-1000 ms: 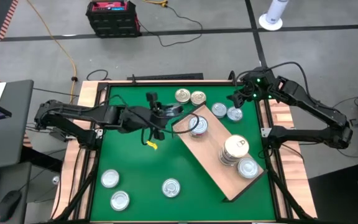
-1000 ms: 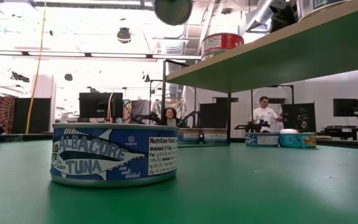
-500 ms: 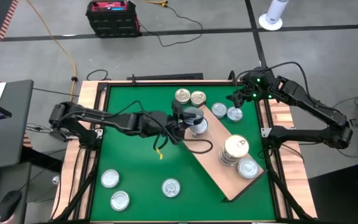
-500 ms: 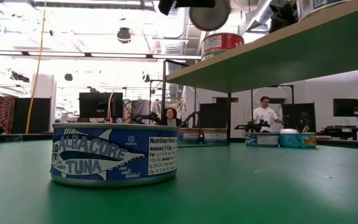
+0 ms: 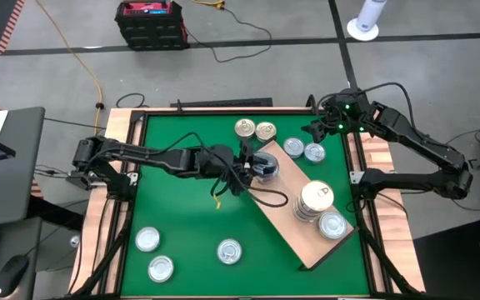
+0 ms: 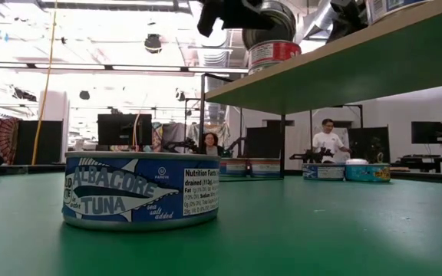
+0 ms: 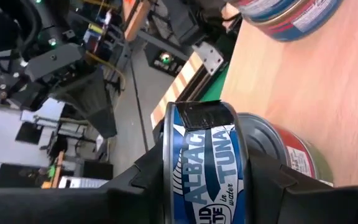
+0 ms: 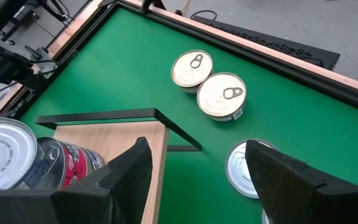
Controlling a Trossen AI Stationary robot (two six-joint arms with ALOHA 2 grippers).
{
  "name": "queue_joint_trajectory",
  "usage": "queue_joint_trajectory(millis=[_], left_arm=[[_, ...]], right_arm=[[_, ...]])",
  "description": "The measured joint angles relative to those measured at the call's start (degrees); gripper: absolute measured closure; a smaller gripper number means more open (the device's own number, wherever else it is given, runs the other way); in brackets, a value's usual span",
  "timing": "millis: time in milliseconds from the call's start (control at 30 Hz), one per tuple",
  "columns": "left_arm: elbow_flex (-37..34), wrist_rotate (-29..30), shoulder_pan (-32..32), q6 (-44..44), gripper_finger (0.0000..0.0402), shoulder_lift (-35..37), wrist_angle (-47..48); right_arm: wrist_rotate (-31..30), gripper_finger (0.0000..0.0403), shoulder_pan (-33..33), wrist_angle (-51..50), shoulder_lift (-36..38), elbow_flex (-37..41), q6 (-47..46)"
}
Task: Stack canned seafood by type on shelf
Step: Stack the blue tuna can on top of the red tuna can on the shelf
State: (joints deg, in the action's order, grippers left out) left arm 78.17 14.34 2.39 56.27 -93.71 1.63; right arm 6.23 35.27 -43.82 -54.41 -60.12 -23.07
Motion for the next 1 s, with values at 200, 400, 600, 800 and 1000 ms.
queue_joint_trajectory(millis=[200, 400, 600, 800, 1000], left_arm=[[0.00, -0.52, -0.22, 0.24, 0.0251, -0.09, 1.15], [0.00, -4.00, -0.54, -3.82, 0.0229, 0.13, 1.08], [0.00, -5.29, -0.76, -8.04, 0.0171, -0.07, 0.79], [0.00, -7.05, -1.44, -14.84, 0.0160, -0.09, 0.70], [0.00, -13.95, -3.28, -20.75, 0.0168, -0.09, 0.56]], right_arm=[[-0.01, 0.0121, 0.02, -0.01, 0.00, 0.00, -0.04], [-0.01, 0.0121, 0.02, -0.01, 0.00, 0.00, -0.11], [0.01, 0.0121, 0.00, -0.01, 0.00, 0.00, -0.50], [0.01, 0.0121, 0.02, -0.01, 0.00, 0.00, -0.50], [0.01, 0.0121, 0.00, -0.01, 0.00, 0.00, -0.50]])
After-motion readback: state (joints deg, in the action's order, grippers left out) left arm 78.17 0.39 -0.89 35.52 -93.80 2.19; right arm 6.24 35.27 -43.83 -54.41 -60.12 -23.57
